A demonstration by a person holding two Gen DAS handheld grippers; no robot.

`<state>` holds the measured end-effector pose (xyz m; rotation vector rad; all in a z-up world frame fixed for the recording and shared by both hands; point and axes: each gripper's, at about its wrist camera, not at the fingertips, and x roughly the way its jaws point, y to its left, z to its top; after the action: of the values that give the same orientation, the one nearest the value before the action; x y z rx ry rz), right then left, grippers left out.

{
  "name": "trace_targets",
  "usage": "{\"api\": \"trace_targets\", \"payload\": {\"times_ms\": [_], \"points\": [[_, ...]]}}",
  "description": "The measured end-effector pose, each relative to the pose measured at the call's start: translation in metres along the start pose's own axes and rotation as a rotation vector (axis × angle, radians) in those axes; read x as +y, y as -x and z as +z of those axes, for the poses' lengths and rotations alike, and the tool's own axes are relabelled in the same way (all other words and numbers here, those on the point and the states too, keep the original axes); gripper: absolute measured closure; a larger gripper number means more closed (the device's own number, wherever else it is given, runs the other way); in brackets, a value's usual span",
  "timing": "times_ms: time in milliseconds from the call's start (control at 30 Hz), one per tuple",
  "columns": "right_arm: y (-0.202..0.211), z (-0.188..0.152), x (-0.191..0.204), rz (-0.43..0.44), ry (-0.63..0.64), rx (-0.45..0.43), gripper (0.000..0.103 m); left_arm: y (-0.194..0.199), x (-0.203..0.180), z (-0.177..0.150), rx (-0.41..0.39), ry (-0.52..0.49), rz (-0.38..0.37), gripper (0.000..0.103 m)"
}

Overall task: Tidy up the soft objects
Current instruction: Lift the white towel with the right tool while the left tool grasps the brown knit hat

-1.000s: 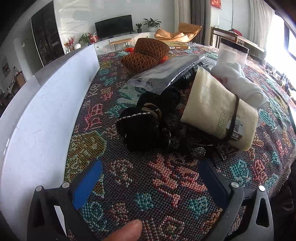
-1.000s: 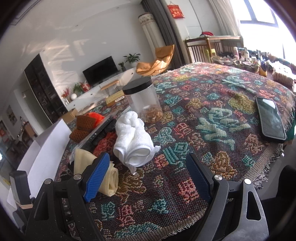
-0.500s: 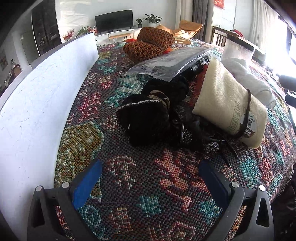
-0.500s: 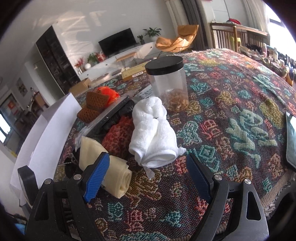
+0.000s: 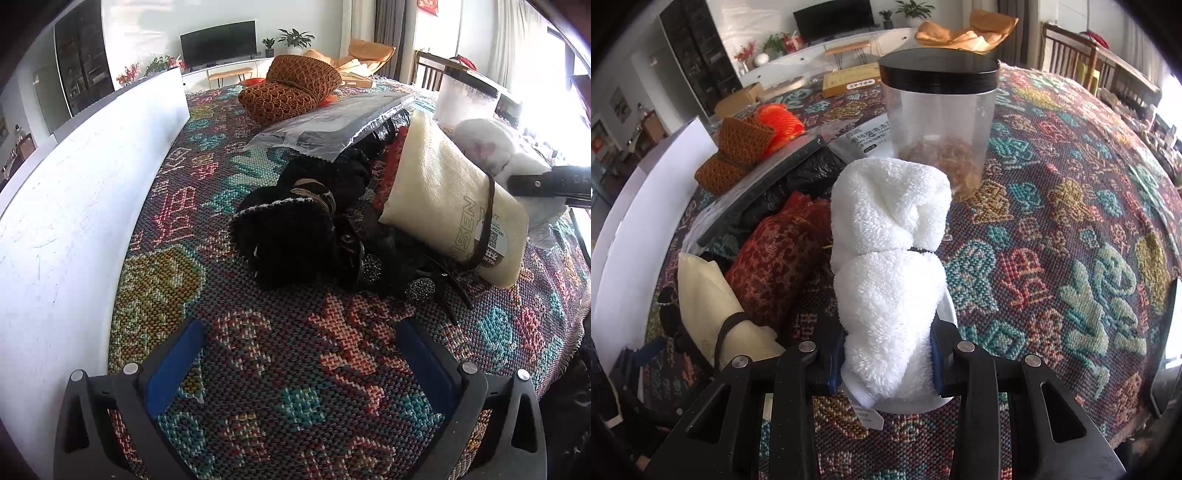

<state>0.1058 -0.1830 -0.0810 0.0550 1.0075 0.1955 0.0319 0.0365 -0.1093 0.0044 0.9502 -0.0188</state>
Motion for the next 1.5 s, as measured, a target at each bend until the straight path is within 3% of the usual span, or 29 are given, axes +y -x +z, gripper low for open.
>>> {"api": "trace_targets", "payload": {"times_ms": [167,333,533,633,700,733,833,967,1067,1200,1333,1433,1467,1500], "points": [[0.027,-0.004,-0.037,-0.138,-0.092,-0.113,0.065,0.0,-0.001,0.0,0.001,0.009,0.008,0.0],[0.022,0.019,-0.07,-0.179,-0.156,-0.155,0.065,0.0,-0.001,0.002,0.007,0.003,0.006,0.0],[-0.013,0.023,-0.073,-0.184,-0.139,-0.069,0.064,-0.004,0.0,0.006,0.018,-0.013,-0.002,0.0],[-0.015,0.021,-0.071,-0.184,-0.137,-0.083,0.056,-0.006,0.001,0.011,0.047,-0.019,-0.014,0.0],[-0.016,0.019,-0.071,-0.162,-0.155,-0.083,0.038,-0.004,0.005,0.018,0.094,-0.009,-0.053,0.0],[-0.017,0.018,-0.071,-0.159,-0.162,-0.085,0.036,0.002,0.009,0.023,0.091,0.009,-0.088,0.0],[-0.017,0.013,-0.072,-0.173,-0.182,-0.127,0.035,0.03,0.018,0.046,0.004,0.046,-0.165,0.0],[-0.013,0.01,-0.071,-0.226,-0.209,-0.164,0.035,0.046,0.025,0.105,-0.104,0.001,-0.141,0.0],[-0.011,0.01,-0.075,-0.228,-0.233,-0.172,0.031,0.017,0.029,0.16,-0.104,-0.074,-0.069,0.0],[-0.014,0.012,-0.078,-0.213,-0.242,-0.161,0.031,-0.054,0.024,0.221,-0.005,-0.157,0.043,0.0],[-0.017,0.025,-0.083,-0.16,-0.245,-0.159,0.029,-0.117,0.01,0.24,0.097,-0.226,0.071,0.0],[-0.029,0.05,-0.086,-0.124,-0.199,-0.095,0.026,-0.132,0.007,0.244,0.094,-0.223,0.103,0.001],[-0.033,0.059,-0.09,-0.103,-0.2,-0.07,0.031,-0.131,0.012,0.247,0.091,-0.196,0.072,0.01],[-0.033,0.067,-0.095,-0.096,-0.202,-0.062,0.053,-0.128,0.017,0.249,0.085,-0.16,0.015,0.024]]}}
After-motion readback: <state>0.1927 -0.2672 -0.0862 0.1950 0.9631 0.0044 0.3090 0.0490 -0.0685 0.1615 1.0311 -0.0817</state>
